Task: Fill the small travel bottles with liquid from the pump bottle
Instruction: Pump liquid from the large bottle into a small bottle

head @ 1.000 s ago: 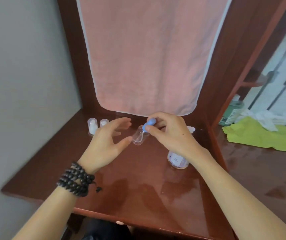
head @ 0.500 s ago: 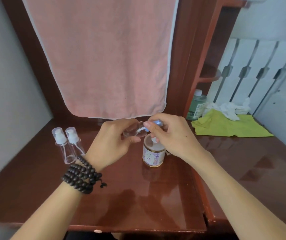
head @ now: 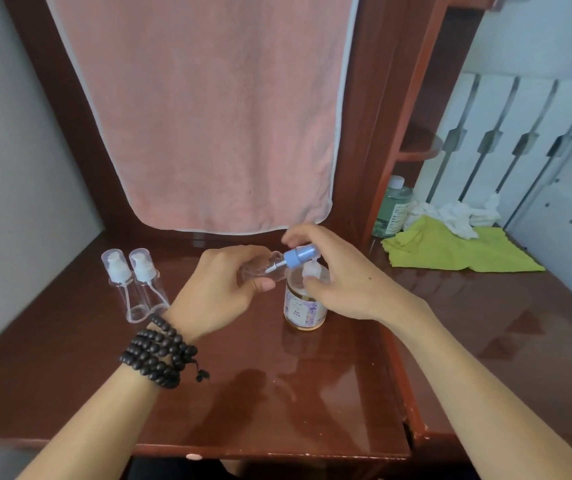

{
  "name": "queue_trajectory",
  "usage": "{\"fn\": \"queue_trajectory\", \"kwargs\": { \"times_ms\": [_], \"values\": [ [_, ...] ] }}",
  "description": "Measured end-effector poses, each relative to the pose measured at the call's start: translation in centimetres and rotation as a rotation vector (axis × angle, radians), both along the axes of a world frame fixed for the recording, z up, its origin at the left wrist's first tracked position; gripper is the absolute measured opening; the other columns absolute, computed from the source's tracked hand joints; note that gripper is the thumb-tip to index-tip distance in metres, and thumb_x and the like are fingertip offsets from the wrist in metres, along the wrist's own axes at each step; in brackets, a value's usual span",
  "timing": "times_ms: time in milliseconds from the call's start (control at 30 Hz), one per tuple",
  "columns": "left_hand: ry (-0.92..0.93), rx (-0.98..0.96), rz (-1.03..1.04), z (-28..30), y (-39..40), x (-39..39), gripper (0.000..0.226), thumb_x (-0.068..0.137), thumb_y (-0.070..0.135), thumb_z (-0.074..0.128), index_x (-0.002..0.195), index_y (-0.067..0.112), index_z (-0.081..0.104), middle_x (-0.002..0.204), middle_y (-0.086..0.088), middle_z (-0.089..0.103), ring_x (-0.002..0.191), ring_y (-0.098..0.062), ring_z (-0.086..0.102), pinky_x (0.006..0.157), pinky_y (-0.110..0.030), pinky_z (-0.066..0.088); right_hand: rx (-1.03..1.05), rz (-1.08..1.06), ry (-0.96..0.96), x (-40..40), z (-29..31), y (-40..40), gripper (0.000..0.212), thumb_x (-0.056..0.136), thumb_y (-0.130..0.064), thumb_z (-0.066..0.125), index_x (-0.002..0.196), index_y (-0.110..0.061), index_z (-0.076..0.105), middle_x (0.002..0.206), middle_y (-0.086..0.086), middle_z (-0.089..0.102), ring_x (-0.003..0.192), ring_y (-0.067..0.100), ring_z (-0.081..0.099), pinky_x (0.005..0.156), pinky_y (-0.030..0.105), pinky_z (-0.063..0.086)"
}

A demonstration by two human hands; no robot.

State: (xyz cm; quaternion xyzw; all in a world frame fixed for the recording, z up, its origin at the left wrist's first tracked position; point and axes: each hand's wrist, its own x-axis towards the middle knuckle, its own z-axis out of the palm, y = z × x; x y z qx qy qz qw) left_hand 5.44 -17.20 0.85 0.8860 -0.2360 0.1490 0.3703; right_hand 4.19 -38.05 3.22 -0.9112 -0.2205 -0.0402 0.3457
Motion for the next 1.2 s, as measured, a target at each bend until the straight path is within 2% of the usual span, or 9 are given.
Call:
{"fn": "queue_trajectory", "kwargs": {
  "times_ms": [133, 200, 233, 300, 400, 500, 867, 1033, 1200],
  "values": [
    [-0.007, 0.005, -0.004, -0.1, 0.2, 0.0, 0.036, 0.077, 0.019, 0.079, 0.112, 0.019, 0.068, 0.1, 0.008, 0.073, 0.094, -0.005, 0.065, 0.088, -0.03, 0.052, 0.097, -0.107, 0.075, 0.1, 0.4, 0.6, 0.023, 0.099, -0.041, 0.061, 0.116, -0.026, 0.061, 0.091, -0.004, 0.073, 0.081, 0.006, 0.068, 0.065, 0.021, 0.049],
    [-0.003, 0.01, -0.003, -0.2, 0.4, 0.1, 0.037, 0.077, 0.02, 0.079, 0.112, 0.02, 0.068, 0.099, 0.008, 0.073, 0.091, -0.007, 0.065, 0.086, -0.033, 0.052, 0.053, -0.09, 0.011, 0.2, 0.2, 0.6, 0.012, 0.099, -0.024, 0.062, 0.111, -0.025, 0.062, 0.09, -0.003, 0.072, 0.077, 0.005, 0.066, 0.061, 0.019, 0.047],
    [0.001, 0.005, -0.002, -0.2, 0.5, 0.1, 0.037, 0.077, 0.02, 0.079, 0.112, 0.021, 0.068, 0.098, 0.009, 0.073, 0.091, -0.008, 0.066, 0.085, -0.034, 0.053, 0.031, -0.06, 0.019, 0.2, 0.2, 0.6, 0.028, 0.095, -0.017, 0.064, 0.119, -0.029, 0.057, 0.097, -0.005, 0.07, 0.083, 0.005, 0.065, 0.066, 0.02, 0.049],
    [0.013, -0.014, -0.007, -0.3, 0.6, 0.1, 0.037, 0.077, 0.021, 0.079, 0.112, 0.021, 0.068, 0.098, 0.009, 0.072, 0.091, -0.006, 0.066, 0.085, -0.034, 0.053, 0.032, -0.044, 0.075, 0.0, 0.1, 0.6, 0.044, 0.093, -0.022, 0.069, 0.129, -0.036, 0.048, 0.101, -0.007, 0.068, 0.087, 0.007, 0.068, 0.072, 0.022, 0.053],
    [0.009, 0.0, -0.009, -0.3, 0.6, 0.1, 0.035, 0.077, 0.02, 0.079, 0.11, 0.021, 0.069, 0.094, 0.009, 0.072, 0.088, -0.009, 0.066, 0.083, -0.036, 0.053, 0.116, -0.102, 0.031, 0.0, 0.0, 0.9, 0.015, 0.098, -0.032, 0.066, 0.109, -0.024, 0.062, 0.083, -0.001, 0.072, 0.074, 0.012, 0.07, 0.067, 0.029, 0.055],
    [0.016, 0.005, 0.011, -0.4, 0.8, 0.1, 0.036, 0.077, 0.019, 0.079, 0.111, 0.021, 0.068, 0.096, 0.01, 0.071, 0.089, -0.009, 0.066, 0.085, -0.036, 0.053, 0.128, -0.129, -0.035, -0.1, 0.3, 0.4, 0.004, 0.098, -0.022, 0.066, 0.102, -0.021, 0.065, 0.077, 0.003, 0.071, 0.06, 0.006, 0.06, 0.056, 0.014, 0.042],
    [0.09, -0.034, 0.229, -1.0, 3.0, 0.4, 0.031, 0.082, 0.022, 0.074, 0.111, 0.022, 0.063, 0.1, 0.01, 0.068, 0.098, -0.013, 0.065, 0.09, -0.032, 0.05, 0.16, -0.286, 0.014, -1.7, 0.9, -1.8, 0.014, 0.083, -0.021, 0.076, 0.081, -0.022, 0.062, 0.071, -0.007, 0.074, 0.068, 0.002, 0.065, 0.06, 0.018, 0.047],
    [0.129, -0.18, 0.247, -0.9, 3.7, 0.2, 0.026, 0.082, 0.024, 0.074, 0.105, 0.028, 0.063, 0.095, 0.016, 0.068, 0.095, -0.005, 0.066, 0.093, -0.036, 0.053, -0.115, -0.3, 0.166, -1.9, -2.7, -0.6, 0.013, 0.083, -0.024, 0.075, 0.081, -0.02, 0.062, 0.079, 0.003, 0.075, 0.081, 0.02, 0.068, 0.075, 0.033, 0.055],
    [0.173, -0.213, 0.192, -1.2, 2.9, -0.2, 0.028, 0.082, 0.023, 0.075, 0.107, 0.025, 0.064, 0.096, 0.014, 0.069, 0.096, -0.002, 0.066, 0.094, -0.033, 0.053, -0.48, -0.227, 0.234, -1.4, -7.7, 2.3, 0.02, 0.093, -0.024, 0.064, 0.092, -0.004, 0.065, 0.098, 0.012, 0.069, 0.101, 0.03, 0.057, 0.088, 0.04, 0.038]
  ]
}}
